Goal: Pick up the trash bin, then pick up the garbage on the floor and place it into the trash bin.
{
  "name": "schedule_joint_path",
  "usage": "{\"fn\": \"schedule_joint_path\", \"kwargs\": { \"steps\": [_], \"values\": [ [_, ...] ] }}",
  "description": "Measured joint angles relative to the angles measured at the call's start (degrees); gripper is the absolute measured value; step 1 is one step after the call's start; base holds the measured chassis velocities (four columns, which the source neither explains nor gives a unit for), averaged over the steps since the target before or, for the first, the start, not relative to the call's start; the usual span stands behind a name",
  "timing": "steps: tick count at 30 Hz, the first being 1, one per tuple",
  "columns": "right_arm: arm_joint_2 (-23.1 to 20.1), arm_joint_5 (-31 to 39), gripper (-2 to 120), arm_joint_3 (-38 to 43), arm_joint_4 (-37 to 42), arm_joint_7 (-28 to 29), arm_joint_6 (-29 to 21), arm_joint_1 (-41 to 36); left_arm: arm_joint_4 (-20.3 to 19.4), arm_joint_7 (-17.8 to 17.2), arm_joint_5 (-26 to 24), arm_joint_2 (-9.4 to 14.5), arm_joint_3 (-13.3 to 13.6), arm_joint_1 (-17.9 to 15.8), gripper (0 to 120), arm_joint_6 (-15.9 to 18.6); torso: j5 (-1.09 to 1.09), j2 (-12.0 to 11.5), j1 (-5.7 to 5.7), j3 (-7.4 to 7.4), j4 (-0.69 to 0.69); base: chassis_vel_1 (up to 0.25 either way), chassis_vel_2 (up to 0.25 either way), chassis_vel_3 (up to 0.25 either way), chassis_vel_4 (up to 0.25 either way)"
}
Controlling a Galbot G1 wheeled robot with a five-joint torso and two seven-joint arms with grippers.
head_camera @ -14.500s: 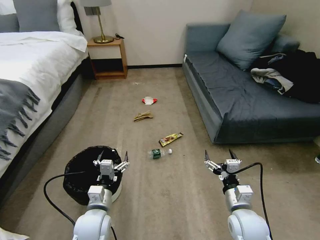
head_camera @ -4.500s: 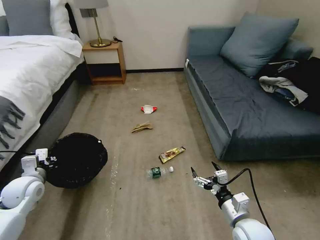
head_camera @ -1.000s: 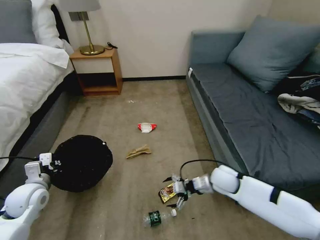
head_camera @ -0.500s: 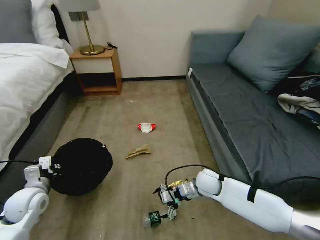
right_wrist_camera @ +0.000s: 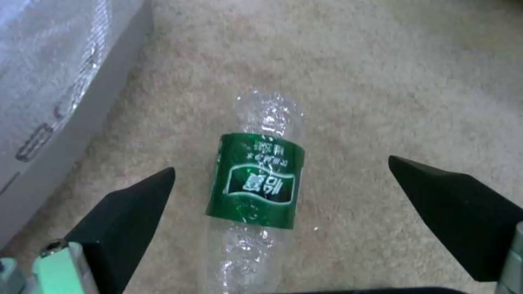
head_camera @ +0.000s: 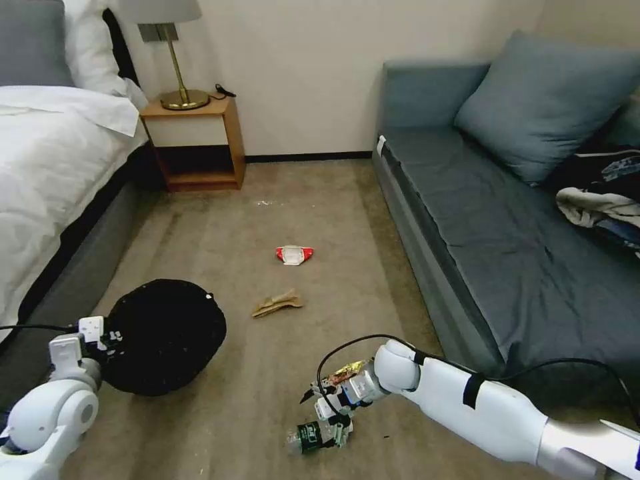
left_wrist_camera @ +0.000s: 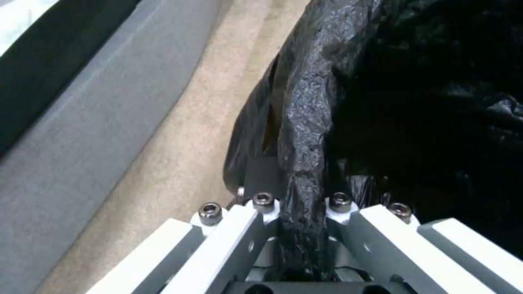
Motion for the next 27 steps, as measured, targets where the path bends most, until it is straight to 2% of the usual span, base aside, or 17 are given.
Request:
{"fn": "schedule_joint_path", "kwargs": {
  "steps": [14, 27],
  "values": [
    [4.1, -7.5, 100, 2.9, -5.6, 0.6, 3.6, -2.6, 0.1, -0.1, 0.1, 0.1, 0.4, 0.1, 3, 0.1, 0.0, 0.0, 0.0, 0.0, 0.0, 0.0, 0.0, 0.0, 0.0],
    [6.5, -11.8, 100, 5.0, -9.7, 0.6, 5.6, -3.6, -0.2, -0.1, 0.9, -0.6, 0.2, 0.8, 3, -0.1, 0.0, 0.0, 0.0, 0.0, 0.01, 0.0, 0.0, 0.0, 0.0]
  ]
}}
